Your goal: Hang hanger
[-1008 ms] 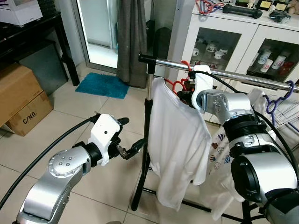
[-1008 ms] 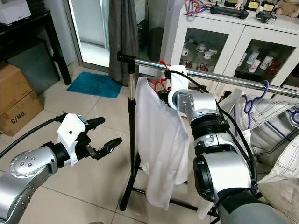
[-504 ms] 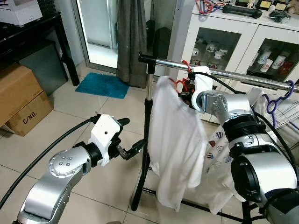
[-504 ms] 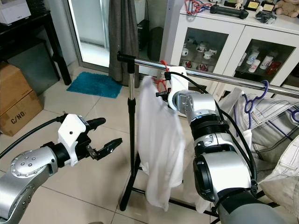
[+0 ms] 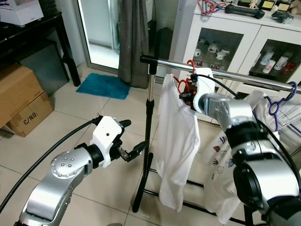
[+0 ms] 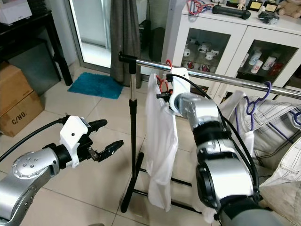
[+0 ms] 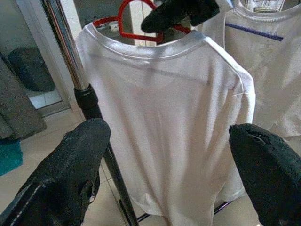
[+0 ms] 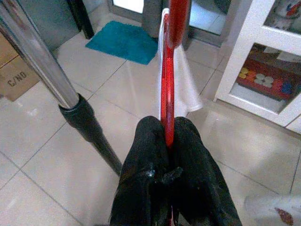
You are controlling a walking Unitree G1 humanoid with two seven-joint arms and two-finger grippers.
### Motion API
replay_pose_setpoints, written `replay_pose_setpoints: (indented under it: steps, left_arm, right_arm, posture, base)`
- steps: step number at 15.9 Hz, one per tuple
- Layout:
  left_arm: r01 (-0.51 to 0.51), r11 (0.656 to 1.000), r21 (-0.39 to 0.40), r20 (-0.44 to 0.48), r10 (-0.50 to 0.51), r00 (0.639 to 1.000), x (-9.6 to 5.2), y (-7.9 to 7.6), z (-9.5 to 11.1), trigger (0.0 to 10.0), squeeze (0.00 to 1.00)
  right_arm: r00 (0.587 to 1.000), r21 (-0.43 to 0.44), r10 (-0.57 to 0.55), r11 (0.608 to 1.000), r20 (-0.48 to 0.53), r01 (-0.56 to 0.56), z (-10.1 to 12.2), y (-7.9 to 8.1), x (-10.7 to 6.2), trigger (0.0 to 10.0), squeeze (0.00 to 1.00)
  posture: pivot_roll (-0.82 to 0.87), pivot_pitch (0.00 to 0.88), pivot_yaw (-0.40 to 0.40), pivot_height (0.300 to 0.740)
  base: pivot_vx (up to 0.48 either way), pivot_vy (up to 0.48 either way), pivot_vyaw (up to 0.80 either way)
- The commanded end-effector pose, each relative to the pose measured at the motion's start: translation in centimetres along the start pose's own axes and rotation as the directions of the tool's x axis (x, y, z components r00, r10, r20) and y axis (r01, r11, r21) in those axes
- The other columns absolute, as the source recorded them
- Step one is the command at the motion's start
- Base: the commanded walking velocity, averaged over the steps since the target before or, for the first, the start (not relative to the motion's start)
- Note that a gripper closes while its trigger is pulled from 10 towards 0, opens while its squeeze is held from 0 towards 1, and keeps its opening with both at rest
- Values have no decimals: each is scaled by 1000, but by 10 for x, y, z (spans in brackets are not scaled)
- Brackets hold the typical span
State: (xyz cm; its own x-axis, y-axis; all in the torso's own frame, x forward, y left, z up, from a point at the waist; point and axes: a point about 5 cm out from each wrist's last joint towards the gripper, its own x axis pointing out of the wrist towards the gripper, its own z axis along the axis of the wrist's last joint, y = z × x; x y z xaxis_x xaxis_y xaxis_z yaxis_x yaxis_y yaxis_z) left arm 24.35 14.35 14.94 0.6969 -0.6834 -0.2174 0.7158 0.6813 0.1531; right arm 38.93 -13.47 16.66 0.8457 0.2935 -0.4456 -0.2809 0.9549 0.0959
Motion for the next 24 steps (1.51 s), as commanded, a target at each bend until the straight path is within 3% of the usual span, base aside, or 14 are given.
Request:
replay_pose_setpoints:
  steps: [1, 3, 4, 5, 6, 9, 14, 19, 20, 21, 22, 24]
  left_arm:
    - [-24, 999, 28, 11, 24, 1000, 5, 1, 3, 10000, 1000]
    - [-158, 987, -4, 53, 158, 986, 12, 6, 4, 10000, 996]
    - [-181, 983, -12, 57, 182, 982, 13, 7, 4, 10000, 812]
    - [-198, 980, -21, 59, 199, 978, 14, 6, 3, 10000, 686]
    - [-227, 972, -51, 65, 231, 971, 17, 3, 1, 10000, 431]
    - [-241, 968, -76, 69, 246, 967, 22, 0, -1, 10000, 333]
    - [-245, 966, -76, 63, 250, 966, 22, -5, -5, 10000, 325]
    - [-239, 969, -65, 54, 243, 969, 25, -4, -7, 10000, 322]
    - [-227, 972, -55, 25, 228, 973, 32, 0, -11, 10000, 329]
    - [-218, 974, -61, 26, 220, 975, 35, 2, -11, 10000, 380]
    - [-189, 978, -86, 45, 194, 980, 40, 3, -8, 10000, 1000]
    - [-128, 987, -93, 77, 136, 988, 59, 6, -2, 10000, 1000]
  right_arm:
    - [994, -41, -11, 999, 111, 16, 17, -12, -13, 0, 0]
    - [980, -153, 52, 988, 193, -23, 14, -18, -40, 0, 0]
    - [979, -172, 67, 985, 192, -34, 11, -18, -45, 0, 0]
    - [975, -200, 96, 978, 200, -56, 4, -15, -51, 6314, 0]
    - [962, -247, 146, 965, 231, -88, -12, -6, -63, 10000, 0]
    - [961, -281, 137, 957, 240, -66, -47, 3, -72, 10000, 0]
    - [962, -219, 104, 975, 252, -48, -78, 8, -79, 10000, 0]
    - [947, -211, 126, 975, 296, -64, -71, 12, -79, 10000, 0]
    - [931, -165, 172, 979, 322, -124, -67, 12, -83, 10000, 0]
    - [924, -157, 197, 976, 327, -152, -67, 12, -84, 10000, 0]
    - [913, -147, 234, 970, 333, -195, -67, 14, -86, 10000, 0]
    - [870, -123, 356, 935, 341, -334, -67, 20, -92, 10000, 0]
  posture:
    - [185, 0, -56, 740]
    - [174, 0, -62, 740]
    - [172, 0, -62, 740]
    - [167, 0, -61, 740]
    - [158, 0, -58, 740]
    - [145, 0, -57, 740]
    - [139, 0, -64, 740]
    - [135, 0, -73, 740]
    - [131, 0, -74, 740]
    - [130, 0, -76, 740]
    - [127, 0, -76, 740]
    - [120, 0, -73, 740]
  base:
    - [0, 0, 0]
    - [0, 0, 0]
    - [0, 0, 0]
    - [0, 0, 0]
    - [0, 0, 0]
    - [-87, 0, 0]
    - [-99, 0, 0]
    - [0, 0, 0]
    - [0, 0, 0]
    - [0, 0, 0]
    - [0, 0, 0]
    - [0, 0, 0]
